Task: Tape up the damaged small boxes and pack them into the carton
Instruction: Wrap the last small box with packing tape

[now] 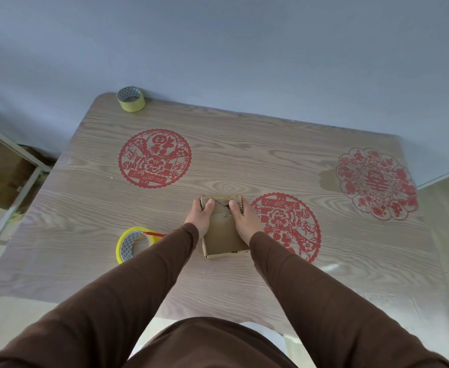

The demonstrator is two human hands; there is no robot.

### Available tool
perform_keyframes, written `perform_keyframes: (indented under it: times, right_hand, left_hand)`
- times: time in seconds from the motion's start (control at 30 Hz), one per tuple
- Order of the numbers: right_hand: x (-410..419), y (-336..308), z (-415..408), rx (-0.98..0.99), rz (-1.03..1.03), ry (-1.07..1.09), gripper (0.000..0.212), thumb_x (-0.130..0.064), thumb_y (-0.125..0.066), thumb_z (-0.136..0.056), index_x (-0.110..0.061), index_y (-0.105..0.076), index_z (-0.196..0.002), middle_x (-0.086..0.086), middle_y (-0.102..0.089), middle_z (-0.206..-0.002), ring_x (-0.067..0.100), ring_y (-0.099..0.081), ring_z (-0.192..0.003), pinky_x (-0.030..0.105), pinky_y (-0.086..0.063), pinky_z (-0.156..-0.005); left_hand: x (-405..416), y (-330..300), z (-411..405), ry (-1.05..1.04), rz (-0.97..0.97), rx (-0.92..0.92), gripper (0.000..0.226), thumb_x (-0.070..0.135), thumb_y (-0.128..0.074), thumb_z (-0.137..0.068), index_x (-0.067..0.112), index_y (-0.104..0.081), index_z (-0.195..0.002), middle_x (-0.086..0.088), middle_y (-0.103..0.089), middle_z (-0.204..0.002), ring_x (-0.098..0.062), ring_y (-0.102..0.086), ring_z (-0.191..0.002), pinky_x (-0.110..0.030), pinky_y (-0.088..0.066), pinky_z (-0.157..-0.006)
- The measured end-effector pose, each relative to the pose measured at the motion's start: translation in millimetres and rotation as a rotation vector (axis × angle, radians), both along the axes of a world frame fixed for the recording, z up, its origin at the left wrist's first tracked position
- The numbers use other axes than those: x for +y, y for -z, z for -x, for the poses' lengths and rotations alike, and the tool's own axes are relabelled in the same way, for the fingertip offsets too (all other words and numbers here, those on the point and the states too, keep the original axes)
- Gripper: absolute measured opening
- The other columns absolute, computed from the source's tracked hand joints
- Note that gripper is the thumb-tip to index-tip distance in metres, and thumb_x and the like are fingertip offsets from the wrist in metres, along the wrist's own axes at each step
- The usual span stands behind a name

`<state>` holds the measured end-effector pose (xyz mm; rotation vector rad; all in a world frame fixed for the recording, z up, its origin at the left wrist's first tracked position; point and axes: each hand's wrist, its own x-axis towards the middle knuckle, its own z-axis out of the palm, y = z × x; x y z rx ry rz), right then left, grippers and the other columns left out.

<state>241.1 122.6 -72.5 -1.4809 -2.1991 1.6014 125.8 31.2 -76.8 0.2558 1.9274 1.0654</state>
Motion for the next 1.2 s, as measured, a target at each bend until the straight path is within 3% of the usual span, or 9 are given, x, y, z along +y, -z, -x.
perform_keyframes:
  times: [0.23, 0.37, 0.47, 0.6, 0.77, 0.87, 1.0, 1.13, 1.2]
  right_hand:
    - [-2.8, -16.3, 5.0, -0.180, -0.351, -0.041, 0.070, -0.049, -0.044, -0.103, -0.019, -0.017, -0.160, 0.006, -0.025, -0.165, 0.031, -0.020, -0.151, 0.045, -0.019, -0.122]
    - [-32.0, -36.3, 24.6, 0.107, -0.573, -0.149, 0.049, -0.024, -0.047, -0.104, -0.017, -0.039, -0.151, 0.003, -0.039, -0.157, 0.021, -0.028, -0.146, 0.037, -0.028, -0.120]
    - [-62.7, -45.8, 40.6, 0.285, -0.477, -0.270, 0.045, -0.011, -0.043, -0.103, -0.019, -0.044, -0.148, 0.000, -0.048, -0.146, 0.016, -0.044, -0.134, 0.028, -0.038, -0.110]
    - [-92.0, -36.1, 64.1, 0.222, -0.271, -0.433, 0.051, -0.002, -0.037, -0.102, -0.018, -0.041, -0.150, 0.004, -0.053, -0.143, 0.017, -0.051, -0.130, 0.036, -0.042, -0.110]
    - [-117.0, -22.0, 89.7, -0.161, -0.216, -0.776, 0.069, 0.001, -0.041, -0.098, -0.013, -0.014, -0.160, 0.015, -0.035, -0.159, 0.030, -0.039, -0.143, 0.039, -0.033, -0.117]
    - [-124.3, -10.3, 99.9, -0.319, -0.215, -0.812, 0.072, -0.004, -0.046, -0.099, -0.012, -0.010, -0.161, 0.017, -0.037, -0.157, 0.034, -0.042, -0.140, 0.042, -0.037, -0.115]
    - [-123.2, -9.0, 100.9, -0.254, -0.181, -0.690, 0.052, -0.012, -0.045, -0.102, -0.014, -0.037, -0.154, 0.012, -0.048, -0.150, 0.030, -0.048, -0.136, 0.038, -0.040, -0.112]
    - [-124.0, -18.1, 94.6, -0.011, -0.079, -0.578, 0.030, -0.022, -0.042, -0.102, -0.020, -0.068, -0.119, 0.007, -0.072, -0.099, 0.027, -0.068, -0.091, 0.044, -0.054, -0.082]
    - [-120.2, -27.6, 89.8, 0.097, -0.015, -0.526, 0.031, -0.024, -0.044, -0.103, -0.021, -0.069, -0.121, -0.001, -0.070, -0.091, 0.020, -0.067, -0.079, 0.037, -0.052, -0.070]
  left_hand:
    - [-26.4, -16.4, -14.4, 0.045, 0.014, 0.207, 0.079, 0.046, -0.044, -0.104, 0.017, 0.002, -0.161, -0.007, 0.005, -0.169, -0.021, -0.009, -0.155, -0.027, -0.010, -0.120]
    - [-56.2, -30.1, -29.3, 0.034, -0.077, 0.360, 0.061, 0.034, -0.051, -0.104, 0.017, -0.027, -0.157, 0.000, -0.025, -0.163, -0.015, -0.019, -0.152, -0.023, -0.015, -0.120]
    - [-89.1, -32.2, -33.0, -0.103, -0.145, 0.490, 0.041, 0.013, -0.063, -0.095, 0.017, -0.053, -0.134, 0.005, -0.051, -0.127, -0.020, -0.051, -0.122, -0.025, -0.042, -0.102]
    - [-132.8, -18.1, -21.6, -0.296, 0.006, 0.693, 0.048, 0.004, -0.075, -0.079, 0.009, -0.054, -0.121, -0.005, -0.052, -0.114, -0.029, -0.046, -0.112, -0.048, -0.038, -0.103]
    - [-142.9, -6.4, 0.7, -0.242, 0.175, 0.474, 0.098, 0.016, -0.078, -0.078, 0.007, -0.020, -0.156, -0.017, -0.041, -0.150, -0.033, -0.036, -0.142, -0.044, -0.028, -0.118]
    - [-138.8, -8.7, 17.2, -0.163, 0.289, 0.348, 0.103, 0.026, -0.072, -0.084, 0.021, -0.002, -0.160, -0.017, -0.053, -0.143, -0.031, -0.054, -0.130, -0.044, -0.042, -0.109]
    - [-136.7, -18.1, 29.3, -0.127, 0.312, 0.331, 0.091, 0.035, -0.072, -0.086, 0.022, -0.019, -0.158, -0.016, -0.058, -0.136, -0.031, -0.057, -0.125, -0.037, -0.043, -0.103]
    - [-142.3, -28.5, 43.5, -0.216, 0.204, 0.250, 0.068, 0.031, -0.071, -0.086, 0.024, -0.044, -0.148, -0.012, -0.063, -0.120, -0.031, -0.062, -0.113, -0.036, -0.049, -0.095]
    - [-143.3, -37.1, 46.5, -0.299, 0.102, 0.127, 0.049, 0.026, -0.069, -0.086, 0.020, -0.058, -0.133, -0.015, -0.071, -0.107, -0.022, -0.072, -0.091, -0.034, -0.059, -0.081]
